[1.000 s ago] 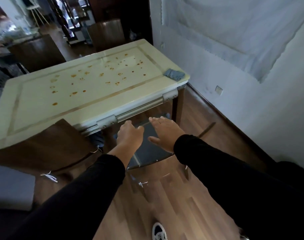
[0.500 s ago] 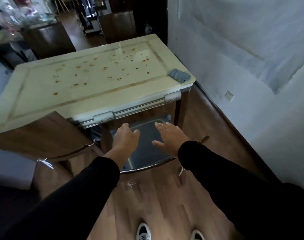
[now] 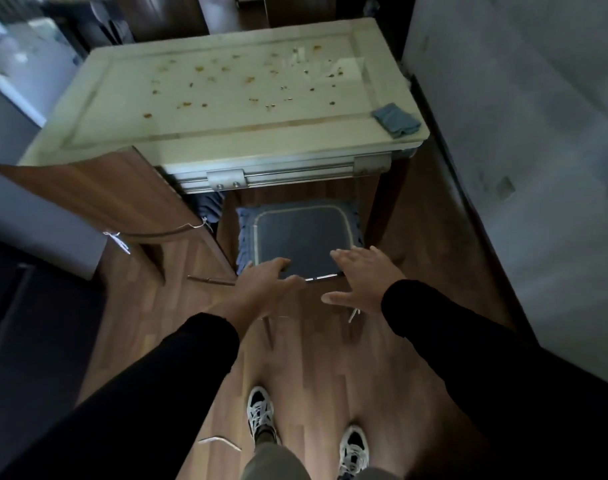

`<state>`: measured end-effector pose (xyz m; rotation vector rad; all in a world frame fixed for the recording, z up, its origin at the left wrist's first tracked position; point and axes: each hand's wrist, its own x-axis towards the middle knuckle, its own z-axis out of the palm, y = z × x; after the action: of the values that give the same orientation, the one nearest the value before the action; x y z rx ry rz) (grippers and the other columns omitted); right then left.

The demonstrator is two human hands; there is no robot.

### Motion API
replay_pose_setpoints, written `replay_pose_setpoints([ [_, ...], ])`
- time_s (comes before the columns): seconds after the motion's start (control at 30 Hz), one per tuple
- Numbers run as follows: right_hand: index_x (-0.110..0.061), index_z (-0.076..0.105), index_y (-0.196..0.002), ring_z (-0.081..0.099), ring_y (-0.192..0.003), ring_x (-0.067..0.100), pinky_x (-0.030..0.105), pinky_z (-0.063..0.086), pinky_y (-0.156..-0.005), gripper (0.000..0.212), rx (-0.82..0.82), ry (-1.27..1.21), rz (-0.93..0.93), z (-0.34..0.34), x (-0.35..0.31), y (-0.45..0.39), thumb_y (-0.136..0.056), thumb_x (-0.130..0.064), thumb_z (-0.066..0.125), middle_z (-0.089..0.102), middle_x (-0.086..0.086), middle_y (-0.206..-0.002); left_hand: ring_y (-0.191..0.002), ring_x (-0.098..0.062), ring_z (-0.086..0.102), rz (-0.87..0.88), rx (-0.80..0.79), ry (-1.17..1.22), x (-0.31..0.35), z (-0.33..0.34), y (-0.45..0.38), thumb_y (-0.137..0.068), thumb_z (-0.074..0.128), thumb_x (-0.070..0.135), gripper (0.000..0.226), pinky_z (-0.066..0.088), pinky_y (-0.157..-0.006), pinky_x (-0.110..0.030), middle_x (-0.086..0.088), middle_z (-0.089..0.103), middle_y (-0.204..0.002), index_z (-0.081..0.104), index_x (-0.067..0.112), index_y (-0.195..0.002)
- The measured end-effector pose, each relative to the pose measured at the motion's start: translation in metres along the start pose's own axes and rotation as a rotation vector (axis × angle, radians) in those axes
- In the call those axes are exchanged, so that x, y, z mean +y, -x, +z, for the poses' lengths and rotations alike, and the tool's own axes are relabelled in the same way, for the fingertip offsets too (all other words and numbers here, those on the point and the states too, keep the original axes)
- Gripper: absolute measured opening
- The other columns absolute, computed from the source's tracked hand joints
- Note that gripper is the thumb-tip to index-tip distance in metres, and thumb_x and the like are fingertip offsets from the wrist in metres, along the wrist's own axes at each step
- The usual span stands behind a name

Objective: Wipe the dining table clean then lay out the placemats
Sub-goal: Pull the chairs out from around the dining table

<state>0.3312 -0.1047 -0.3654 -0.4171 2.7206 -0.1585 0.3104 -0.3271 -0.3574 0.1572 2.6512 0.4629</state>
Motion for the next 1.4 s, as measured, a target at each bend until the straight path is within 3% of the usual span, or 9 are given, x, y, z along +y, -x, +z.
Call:
replay_pose_setpoints([
  [0.1,-0.020,0.015,-0.157,0.023,-0.149,0.021,0.044,0.015,-0.122,0.100,-0.017,0.021,-0.011,-0.002,0.009,-0.002,-0.083,-0.075,0.051,0.024,-0.001,-0.163,-0.114,-0.019,0.056,0.058,-0.107,-0.148,-0.001,-0.006,0.005,-0.091,0.056,0.048,0.043,0.042,-0.090,-0.033,0.007,0.065,-0.127,0.057,0.035,-0.132],
  [0.17,-0.021,0.025,-0.155,0.035,-0.143,0.021,0.042,0.028,-0.118,0.091,-0.041,0.033,0.000,-0.006,0.013,-0.007,-0.084,-0.067,0.058,0.036,0.000,-0.157,-0.095,-0.014,0.059,0.058,-0.128,-0.217,-0.001,-0.005,0.002,-0.088,0.052,0.040,0.032,0.043,-0.073,-0.030,0.011,0.068,-0.111,0.062,0.040,-0.118],
  [0.27,-0.026,0.053,-0.133,0.058,-0.117,0.023,0.040,0.050,-0.095,0.054,-0.081,0.103,0.024,-0.011,0.017,-0.017,-0.087,-0.053,0.060,0.061,-0.002,-0.129,-0.087,-0.013,0.061,0.024,-0.128,-0.322,0.004,-0.003,-0.005,-0.083,0.048,0.033,0.034,0.050,-0.072,-0.029,0.016,0.068,-0.097,0.065,0.044,-0.110],
  [0.33,-0.027,0.063,-0.116,0.063,-0.105,0.023,0.038,0.053,-0.086,0.033,-0.121,0.147,0.031,-0.012,0.018,-0.024,-0.090,-0.046,0.057,0.068,-0.003,-0.113,-0.088,-0.015,0.062,0.031,-0.138,-0.378,0.006,-0.001,-0.011,-0.082,0.047,0.030,0.038,0.053,-0.075,-0.031,0.016,0.067,-0.097,0.065,0.045,-0.111],
  [0.4,-0.027,0.067,-0.108,0.065,-0.099,0.023,0.036,0.054,-0.082,0.026,-0.141,0.160,0.020,-0.012,0.020,-0.030,-0.091,-0.044,0.056,0.069,-0.003,-0.105,-0.085,-0.014,0.061,0.050,-0.141,-0.386,0.002,0.000,-0.018,-0.081,0.046,0.028,0.039,0.054,-0.074,-0.031,0.017,0.066,-0.095,0.064,0.046,-0.110],
  [0.73,-0.028,0.066,-0.098,0.065,-0.092,0.023,0.036,0.053,-0.080,0.020,-0.130,0.168,-0.019,-0.021,0.031,-0.053,-0.092,-0.043,0.055,0.068,-0.004,-0.096,-0.076,-0.008,0.056,0.077,-0.130,-0.379,-0.001,-0.010,-0.045,-0.081,0.049,0.026,0.035,0.048,-0.064,-0.028,0.017,0.063,-0.085,0.066,0.045,-0.105],
  [0.93,-0.028,0.067,-0.100,0.064,-0.091,0.021,0.036,0.054,-0.079,0.021,-0.129,0.167,-0.021,-0.034,0.037,-0.077,-0.093,-0.042,0.054,0.064,-0.006,-0.091,-0.077,-0.010,0.057,0.073,-0.093,-0.378,-0.005,-0.018,-0.071,-0.077,0.048,0.030,0.035,0.052,-0.066,-0.028,0.017,0.062,-0.080,0.065,0.046,-0.103],
  [1.3,-0.033,0.067,-0.099,0.065,-0.094,0.020,0.034,0.052,-0.078,0.019,-0.068,0.151,0.014,-0.060,0.049,-0.144,-0.090,-0.044,0.056,0.069,-0.007,-0.098,-0.075,-0.013,0.059,0.102,-0.075,-0.397,-0.014,-0.053,-0.141,-0.076,0.049,0.026,0.027,0.049,-0.060,-0.027,0.013,0.059,-0.074,0.066,0.039,-0.092],
  [1.4,-0.033,0.068,-0.104,0.065,-0.095,0.020,0.034,0.053,-0.079,0.022,-0.053,0.148,0.019,-0.069,0.053,-0.168,-0.090,-0.046,0.057,0.070,-0.006,-0.101,-0.074,-0.014,0.059,0.113,-0.060,-0.397,-0.015,-0.068,-0.162,-0.076,0.049,0.026,0.023,0.039,-0.055,-0.025,0.014,0.058,-0.072,0.064,0.040,-0.086],
])
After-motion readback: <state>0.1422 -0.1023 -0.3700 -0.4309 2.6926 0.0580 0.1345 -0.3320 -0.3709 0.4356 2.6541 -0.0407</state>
